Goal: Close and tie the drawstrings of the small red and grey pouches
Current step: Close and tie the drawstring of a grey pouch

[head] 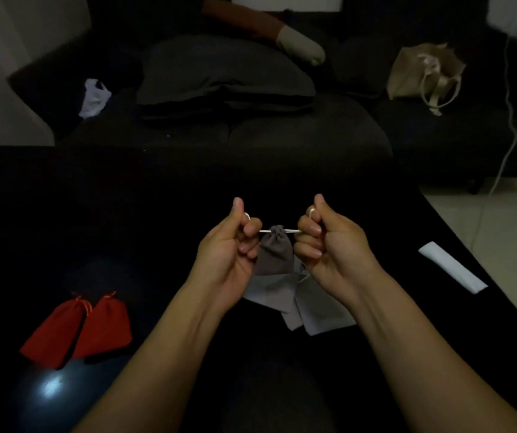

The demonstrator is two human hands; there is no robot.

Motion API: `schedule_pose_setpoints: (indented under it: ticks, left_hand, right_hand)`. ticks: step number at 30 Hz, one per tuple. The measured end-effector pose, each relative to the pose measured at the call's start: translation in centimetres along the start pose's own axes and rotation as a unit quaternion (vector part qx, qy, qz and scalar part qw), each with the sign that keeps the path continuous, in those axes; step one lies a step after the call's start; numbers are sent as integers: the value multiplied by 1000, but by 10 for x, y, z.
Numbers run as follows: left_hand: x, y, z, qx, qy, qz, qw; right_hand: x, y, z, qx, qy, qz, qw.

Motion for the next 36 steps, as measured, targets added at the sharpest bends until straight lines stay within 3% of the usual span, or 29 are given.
schedule_pose_setpoints:
  ticks: [10, 14, 20, 26, 31, 34, 36]
  left_hand:
    - [54, 2, -12, -115, -21, -105, 988]
    - [62, 16, -11, -74, 2, -72, 995]
    - [65, 28, -6, -54, 11, -45, 997]
    - [56, 39, 6, -167, -32, -81, 982]
    - [54, 39, 11, -221, -41, -102, 969]
    - [56, 40, 10, -274, -64, -99, 954]
    - [56, 41, 8, -336, -76, -103, 933]
  right_hand:
    - [51, -7, 5, 64, -54, 44, 996]
    - [52, -6, -9, 60, -59, 82, 993]
    - [52, 7, -23, 50, -79, 60, 994]
    - [45, 6, -32, 74, -73, 58, 993]
    - [50, 6, -42, 195, -98, 197, 956]
    - [52, 0, -44, 302, -101, 326, 890]
    - [52, -1, -44, 325, -117, 340, 875]
Point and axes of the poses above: each hand's wrist, its own x-axis away from the middle knuckle, its own z-axis out of the back of the hand, y = z × x, the point moved 3 cm from there along -x, towards the middle knuckle, and after that the axes turned 11 degrees about y, right-handed, at the moved point
